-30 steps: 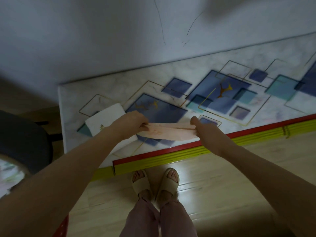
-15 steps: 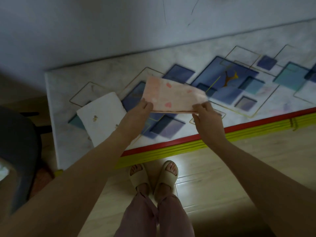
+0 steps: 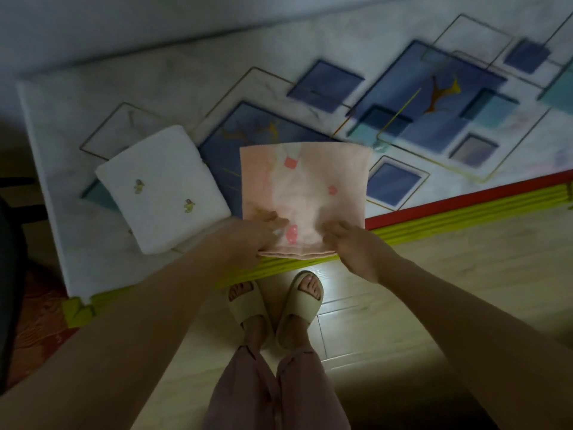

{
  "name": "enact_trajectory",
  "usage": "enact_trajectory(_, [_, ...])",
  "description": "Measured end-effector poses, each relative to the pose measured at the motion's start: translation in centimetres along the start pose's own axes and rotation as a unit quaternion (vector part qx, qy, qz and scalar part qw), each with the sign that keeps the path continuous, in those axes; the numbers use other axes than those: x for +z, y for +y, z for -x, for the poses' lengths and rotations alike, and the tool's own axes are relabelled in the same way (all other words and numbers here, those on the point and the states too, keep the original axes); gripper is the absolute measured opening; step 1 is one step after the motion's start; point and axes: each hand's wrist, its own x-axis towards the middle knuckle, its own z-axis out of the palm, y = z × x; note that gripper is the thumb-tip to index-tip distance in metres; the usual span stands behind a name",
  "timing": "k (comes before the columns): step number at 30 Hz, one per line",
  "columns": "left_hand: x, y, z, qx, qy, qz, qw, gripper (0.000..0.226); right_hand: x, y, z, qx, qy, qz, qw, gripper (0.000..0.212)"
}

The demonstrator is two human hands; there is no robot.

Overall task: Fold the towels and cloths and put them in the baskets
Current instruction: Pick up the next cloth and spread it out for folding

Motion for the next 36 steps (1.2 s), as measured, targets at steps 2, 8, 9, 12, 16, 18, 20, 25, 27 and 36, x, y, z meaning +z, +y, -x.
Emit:
enact_trajectory(2, [-0.3,-0.6,0.0,0.008,0.013,0.058,0.998,0.029,0.1,0.0,0.3,0.009,-0.020,-0.061,0.998,0.046])
enact_trajectory(8, [-1.0,-1.3,0.3,-0.025,0.074,0.244,0.967,0.036,-2.6,0.1,0.2,0.105,-0.028,-0.142,0.984,0.030])
enact_trajectory(9, [-0.9,-1.5,0.2,-0.039,0.090,0.276,0.956,0.035,-3.1,0.3,0.1,0.109,-0.018,-0.139,0.984,0.030])
enact_trajectory(12, [-1.0,-2.7,-0.1,-0.120,0.196,0.341,0.912,0.028,-4.4,1.2,-0.8,0.147,0.053,-0.183,0.971,0.022])
enact_trajectory(16, [-2.5,-4.5,-1.1,-0.192,0.345,0.366,0.843,0.023,-5.2,2.5,-3.6,0.237,0.130,-0.258,0.928,0.022])
enact_trajectory(18, [-3.1,-4.9,-2.0,-0.194,0.360,0.357,0.840,0.014,-5.1,2.7,-4.8,0.230,0.172,-0.241,0.927,0.020])
enact_trajectory(20, [-3.3,-5.1,-3.0,-0.202,0.367,0.315,0.852,0.020,-4.9,2.7,-5.6,0.227,0.194,-0.239,0.924,0.016])
enact_trajectory(25, [-4.0,-6.0,-4.8,-0.243,0.367,0.298,0.847,0.024,-5.2,3.6,-7.2,0.276,0.228,-0.264,0.896,0.012])
enact_trajectory(27, [-4.0,-6.4,-5.3,-0.256,0.353,0.287,0.853,0.026,-5.5,4.1,-7.8,0.302,0.233,-0.250,0.890,0.011])
enact_trajectory(36, [-2.5,-7.6,-6.0,-0.261,0.349,0.246,0.866,0.030,-5.2,4.4,-9.0,0.339,0.252,-0.221,0.879,0.016])
